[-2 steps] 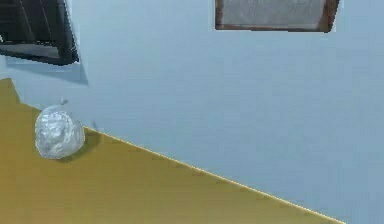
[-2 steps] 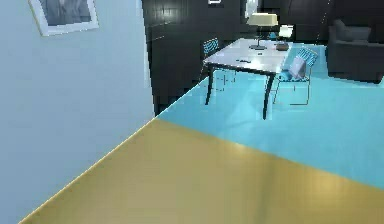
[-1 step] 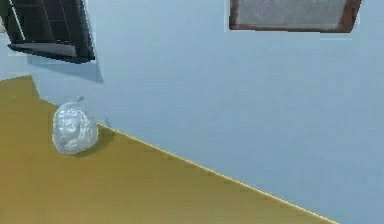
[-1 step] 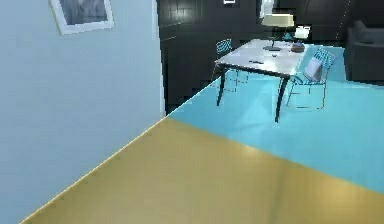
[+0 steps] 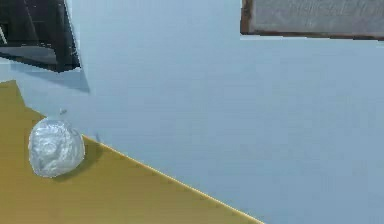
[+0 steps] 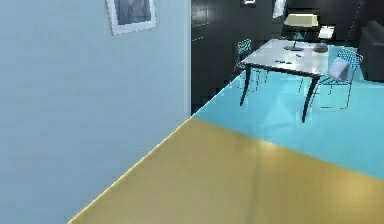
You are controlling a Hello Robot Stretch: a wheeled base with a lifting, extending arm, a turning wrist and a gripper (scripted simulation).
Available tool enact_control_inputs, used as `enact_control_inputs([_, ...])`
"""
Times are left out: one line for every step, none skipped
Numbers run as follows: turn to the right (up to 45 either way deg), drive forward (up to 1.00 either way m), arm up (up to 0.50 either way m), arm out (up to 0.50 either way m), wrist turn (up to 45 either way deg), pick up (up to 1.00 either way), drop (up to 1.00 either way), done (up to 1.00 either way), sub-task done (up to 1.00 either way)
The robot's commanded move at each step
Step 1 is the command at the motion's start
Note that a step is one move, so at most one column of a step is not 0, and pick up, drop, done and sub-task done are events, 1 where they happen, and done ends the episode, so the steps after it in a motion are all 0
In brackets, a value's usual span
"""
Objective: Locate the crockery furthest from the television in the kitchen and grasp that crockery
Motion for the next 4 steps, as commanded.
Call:
enact_control_inputs([-45.0,0.00,0.00,0.00,0.0,0.00,0.00,0.00,0.00])
enact_control_inputs([-12.0,0.00,0.00,0.00,0.0,0.00,0.00,0.00,0.00])
enact_control_inputs([0.0,1.00,0.00,0.00,0.0,0.00,0.00,0.00,0.00])
enact_control_inputs([0.0,0.35,0.00,0.00,0.0,0.00,0.00,0.00,0.00])
